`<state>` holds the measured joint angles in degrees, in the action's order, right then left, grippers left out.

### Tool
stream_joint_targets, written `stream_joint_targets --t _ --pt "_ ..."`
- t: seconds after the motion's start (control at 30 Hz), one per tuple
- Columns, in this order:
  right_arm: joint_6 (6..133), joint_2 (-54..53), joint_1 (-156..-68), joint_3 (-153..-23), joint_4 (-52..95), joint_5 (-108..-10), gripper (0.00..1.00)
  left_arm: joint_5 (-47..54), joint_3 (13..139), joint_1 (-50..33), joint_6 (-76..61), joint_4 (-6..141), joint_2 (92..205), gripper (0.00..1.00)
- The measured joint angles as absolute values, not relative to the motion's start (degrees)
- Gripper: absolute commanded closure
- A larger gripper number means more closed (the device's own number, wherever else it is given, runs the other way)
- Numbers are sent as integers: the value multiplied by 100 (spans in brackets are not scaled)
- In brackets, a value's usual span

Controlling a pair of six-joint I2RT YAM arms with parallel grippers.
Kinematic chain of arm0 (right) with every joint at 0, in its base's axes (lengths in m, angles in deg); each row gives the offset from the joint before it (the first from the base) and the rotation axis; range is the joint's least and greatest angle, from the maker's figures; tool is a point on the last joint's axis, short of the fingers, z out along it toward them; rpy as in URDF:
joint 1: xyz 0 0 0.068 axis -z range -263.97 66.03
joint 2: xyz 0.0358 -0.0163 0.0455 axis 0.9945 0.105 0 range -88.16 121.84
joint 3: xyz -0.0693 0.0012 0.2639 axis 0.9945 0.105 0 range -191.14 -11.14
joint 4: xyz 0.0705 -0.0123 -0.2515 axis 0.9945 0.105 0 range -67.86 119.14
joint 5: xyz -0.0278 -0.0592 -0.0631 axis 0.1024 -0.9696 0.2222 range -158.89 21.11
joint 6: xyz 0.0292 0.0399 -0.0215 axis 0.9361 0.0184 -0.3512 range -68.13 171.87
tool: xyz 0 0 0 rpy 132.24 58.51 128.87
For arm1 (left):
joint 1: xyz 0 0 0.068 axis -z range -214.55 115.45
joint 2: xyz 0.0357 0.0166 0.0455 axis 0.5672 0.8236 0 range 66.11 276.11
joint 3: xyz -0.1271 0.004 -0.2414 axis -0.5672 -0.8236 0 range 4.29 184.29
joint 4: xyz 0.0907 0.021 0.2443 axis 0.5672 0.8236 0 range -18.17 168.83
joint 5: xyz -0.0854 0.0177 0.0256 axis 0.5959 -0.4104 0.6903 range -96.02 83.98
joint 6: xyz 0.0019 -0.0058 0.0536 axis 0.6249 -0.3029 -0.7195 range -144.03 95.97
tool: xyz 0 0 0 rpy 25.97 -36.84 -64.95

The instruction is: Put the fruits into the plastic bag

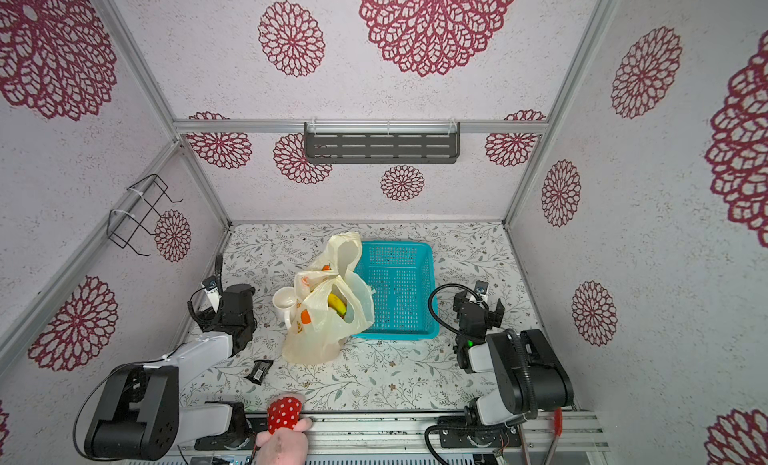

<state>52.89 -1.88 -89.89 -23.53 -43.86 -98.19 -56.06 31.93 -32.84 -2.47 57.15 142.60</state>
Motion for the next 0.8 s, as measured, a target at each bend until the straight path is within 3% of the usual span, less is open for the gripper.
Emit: stream_joint_targets --t 0.3,0.53,0.8 --pt "5352 18 -8630 -2313 -4740 -8947 1 -4671 3442 -3614 -778 4461 14925 3" --pt "5385 20 -8610 -2326 -4727 -8859 1 -3589 2611 -3839 -1187 2380 15473 3" --pt "5401 20 -8613 -2364 -4690 -8861 1 -3095 2767 -3968 -1207 2227 15523 3"
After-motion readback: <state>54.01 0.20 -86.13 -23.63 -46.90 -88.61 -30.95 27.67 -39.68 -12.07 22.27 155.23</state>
